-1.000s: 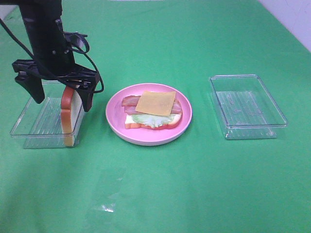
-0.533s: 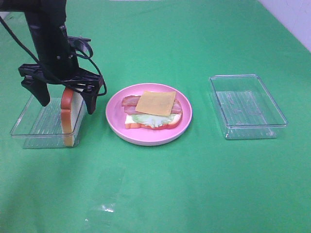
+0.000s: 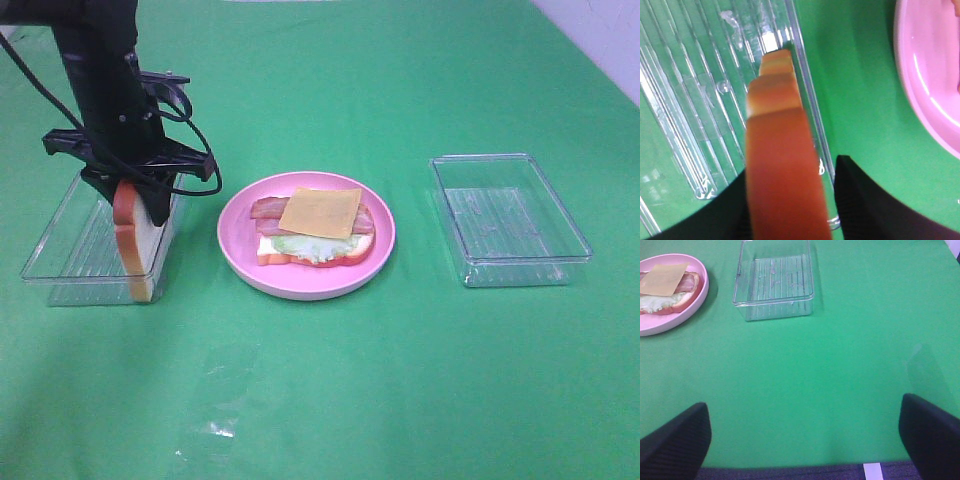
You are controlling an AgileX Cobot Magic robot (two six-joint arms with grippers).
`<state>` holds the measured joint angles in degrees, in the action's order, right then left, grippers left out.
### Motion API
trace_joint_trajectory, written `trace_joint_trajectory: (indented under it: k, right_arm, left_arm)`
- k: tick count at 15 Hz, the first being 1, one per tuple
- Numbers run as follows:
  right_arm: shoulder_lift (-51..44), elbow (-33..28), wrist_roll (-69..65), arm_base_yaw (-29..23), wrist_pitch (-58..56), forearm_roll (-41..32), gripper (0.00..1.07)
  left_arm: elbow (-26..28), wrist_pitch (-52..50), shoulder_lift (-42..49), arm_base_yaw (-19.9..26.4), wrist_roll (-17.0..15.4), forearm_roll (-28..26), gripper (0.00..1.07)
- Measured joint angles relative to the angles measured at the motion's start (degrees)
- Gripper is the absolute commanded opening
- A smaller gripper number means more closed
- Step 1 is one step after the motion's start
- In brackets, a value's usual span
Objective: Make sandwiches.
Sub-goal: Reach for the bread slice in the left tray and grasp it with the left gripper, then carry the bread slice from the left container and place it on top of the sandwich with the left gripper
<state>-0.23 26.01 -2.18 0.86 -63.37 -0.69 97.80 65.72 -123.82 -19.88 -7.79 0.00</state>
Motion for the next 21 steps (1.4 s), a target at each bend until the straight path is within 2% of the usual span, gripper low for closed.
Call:
trace_joint_trajectory:
  k: [6,7,8,16,21]
  right_arm:
    - [0.0,0.0,0.0,0.0,0.0,0.0,0.98]
    - [0.0,0.0,0.0,0.0,0.0,0.0,0.98]
    - [0.0,0.0,0.0,0.0,0.0,0.0,0.98]
    - [0.0,0.0,0.0,0.0,0.0,0.0,0.98]
    - [0.0,0.0,0.0,0.0,0.0,0.0,0.98]
  left_arm:
    - [0.0,0.0,0.0,0.0,0.0,0.0,0.28]
    - [0.0,0.0,0.0,0.0,0.0,0.0,0.22]
    - [0.0,0.0,0.0,0.0,0.0,0.0,0.00]
    - [0.0,0.3,0.2,0.0,-0.6,0.0,0.00]
    - [0.0,1.7,5.0,0.0,-1.1,0.0,0.00]
